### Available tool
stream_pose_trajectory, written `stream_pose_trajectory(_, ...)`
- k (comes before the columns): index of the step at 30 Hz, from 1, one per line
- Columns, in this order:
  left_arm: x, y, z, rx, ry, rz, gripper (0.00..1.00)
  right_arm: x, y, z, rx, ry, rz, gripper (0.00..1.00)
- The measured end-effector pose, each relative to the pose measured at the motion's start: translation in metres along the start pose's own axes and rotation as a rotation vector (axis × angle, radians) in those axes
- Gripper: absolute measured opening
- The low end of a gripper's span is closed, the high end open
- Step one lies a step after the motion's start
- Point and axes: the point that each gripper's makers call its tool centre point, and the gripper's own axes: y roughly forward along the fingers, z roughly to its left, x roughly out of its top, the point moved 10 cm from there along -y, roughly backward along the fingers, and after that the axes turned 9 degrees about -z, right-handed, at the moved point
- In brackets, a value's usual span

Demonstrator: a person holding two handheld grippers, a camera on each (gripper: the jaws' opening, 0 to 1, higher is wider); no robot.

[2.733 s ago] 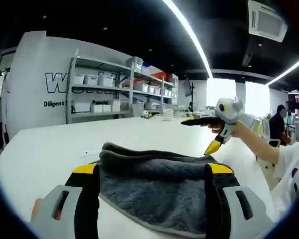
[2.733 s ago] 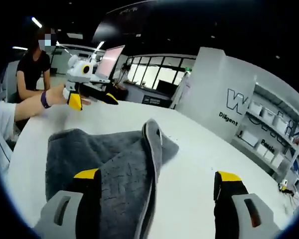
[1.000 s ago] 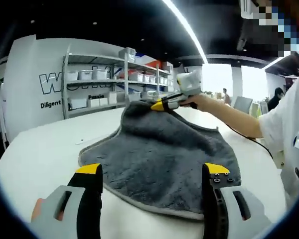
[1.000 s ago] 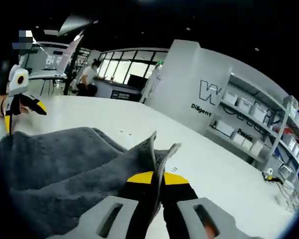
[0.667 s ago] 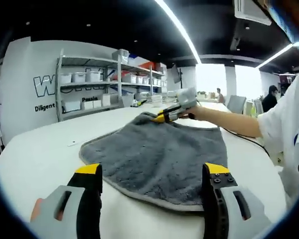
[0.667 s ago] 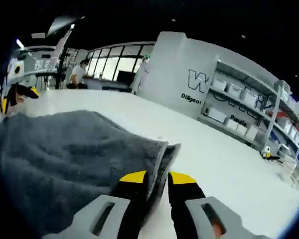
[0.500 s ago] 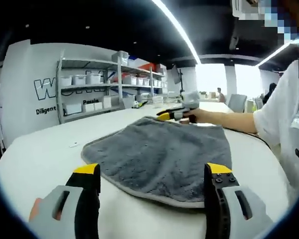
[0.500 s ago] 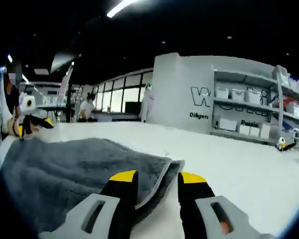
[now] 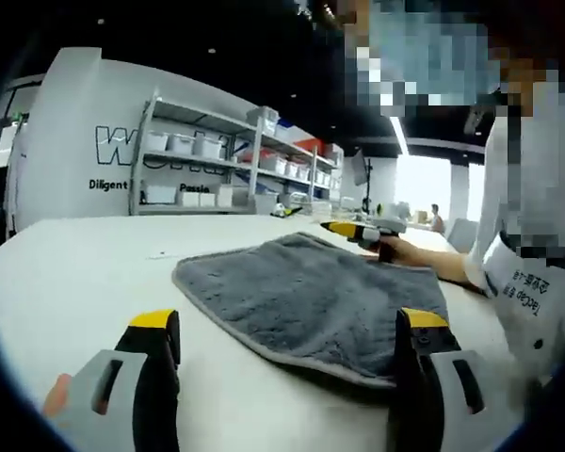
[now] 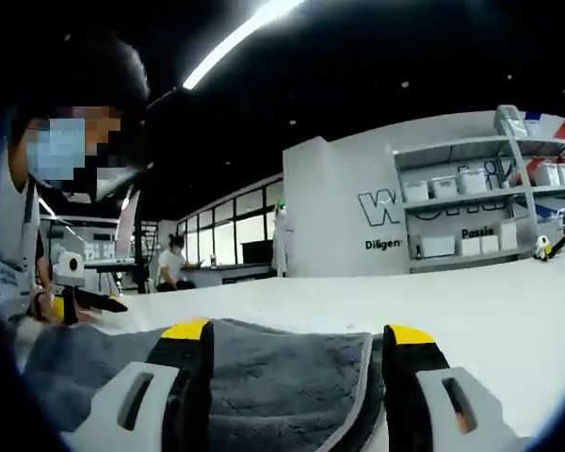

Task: Open the folded towel by lifting each exposed corner and separating the folded layers until the towel lies flat within the target outline without major curled edges

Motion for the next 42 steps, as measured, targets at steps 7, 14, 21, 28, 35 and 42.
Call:
stream_pose_trajectory(7,-0.006,0.001,0.013,0.009,0.054,0.07,0.94,-0.007,0.009,0.014,-0.05,0.017,-0.001,0.68)
stream_pose_trajectory(14,-0.005,-0.012,0.025,0.035,0.069,0.109,0.81,-0.013,0.021,0.029,-0.028,-0.049,0.049,0.66)
stream_pose_trajectory(21,-0.002,-0.022,0.031,0.059,0.081,0.106,0.84,-0.013,0.032,0.034,-0.017,-0.022,0.034,0.61)
stream_pose_trajectory(28,0.0,-0.022,0.025,0.019,0.066,0.093,0.89,-0.014,0.034,0.026,-0.023,-0.013,0.026,0.64)
stream_pose_trajectory(35,0.001,-0.019,0.027,0.008,0.026,0.06,0.91,-0.012,0.027,0.02,-0.023,0.028,-0.002,0.66)
stream_pose_trajectory(42,0.008,-0.012,0.006,-0.092,0.162,0.028,0.93,-0.007,0.014,0.018,-0.002,-0.001,0.001,0.64)
